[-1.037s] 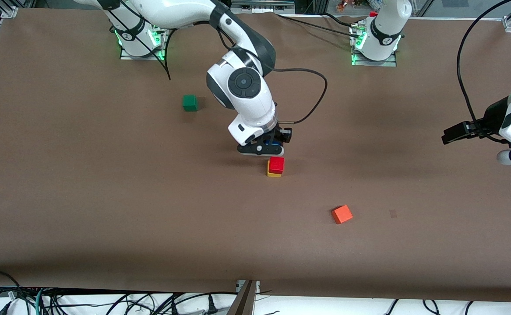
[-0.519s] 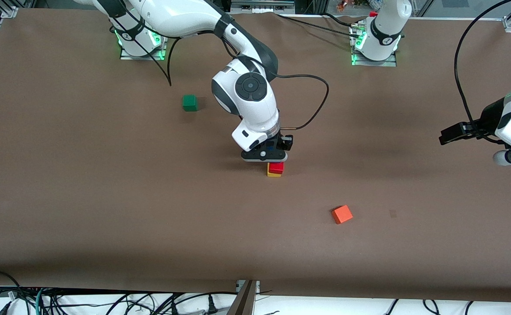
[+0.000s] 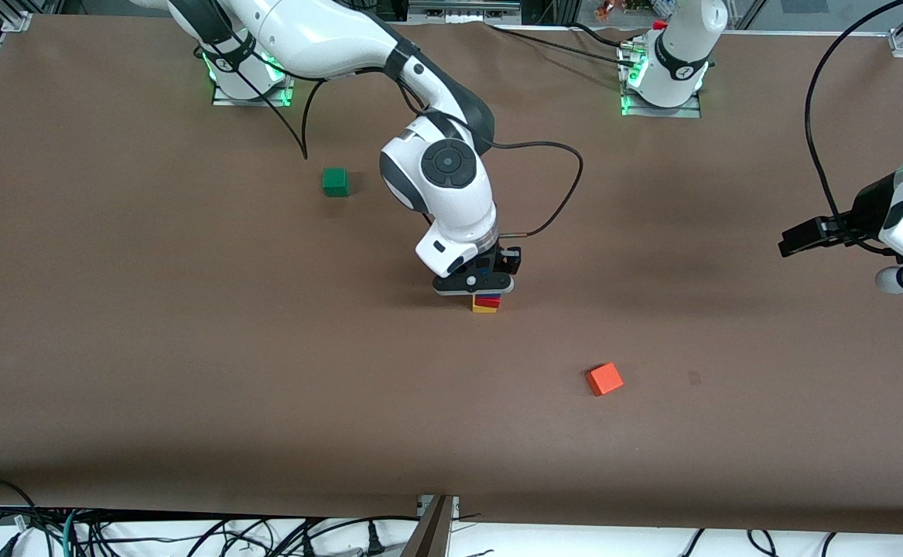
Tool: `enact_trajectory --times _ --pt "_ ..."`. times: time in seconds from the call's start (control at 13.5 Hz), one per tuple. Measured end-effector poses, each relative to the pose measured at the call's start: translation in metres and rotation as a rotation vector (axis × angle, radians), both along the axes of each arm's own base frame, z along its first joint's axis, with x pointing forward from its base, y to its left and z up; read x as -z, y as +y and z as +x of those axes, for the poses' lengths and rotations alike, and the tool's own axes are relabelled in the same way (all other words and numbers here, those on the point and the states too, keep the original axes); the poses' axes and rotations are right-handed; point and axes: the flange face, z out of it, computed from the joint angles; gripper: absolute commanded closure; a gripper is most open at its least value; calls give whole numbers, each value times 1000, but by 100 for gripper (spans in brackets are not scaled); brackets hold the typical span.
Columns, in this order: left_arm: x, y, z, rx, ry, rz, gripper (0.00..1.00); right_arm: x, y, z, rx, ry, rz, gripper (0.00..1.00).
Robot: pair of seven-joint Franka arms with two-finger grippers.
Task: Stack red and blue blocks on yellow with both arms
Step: 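Lower the blue block onto the red block with the right gripper, then open the right gripper to release the blue block on the stack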
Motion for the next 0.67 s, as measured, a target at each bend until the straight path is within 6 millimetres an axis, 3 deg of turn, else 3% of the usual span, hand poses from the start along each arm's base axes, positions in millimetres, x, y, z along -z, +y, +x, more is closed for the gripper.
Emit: enact_trajectory --times 0.22,0.37,0.67 --pt "0 0 0 -1 0 0 0 2 1 0 -1 -1 -1 59" --pt "0 3 0 -6 0 1 0 1 1 0 -2 -2 0 49" --pt "0 8 0 -14 0 1 0 1 1 0 -3 -3 -2 44"
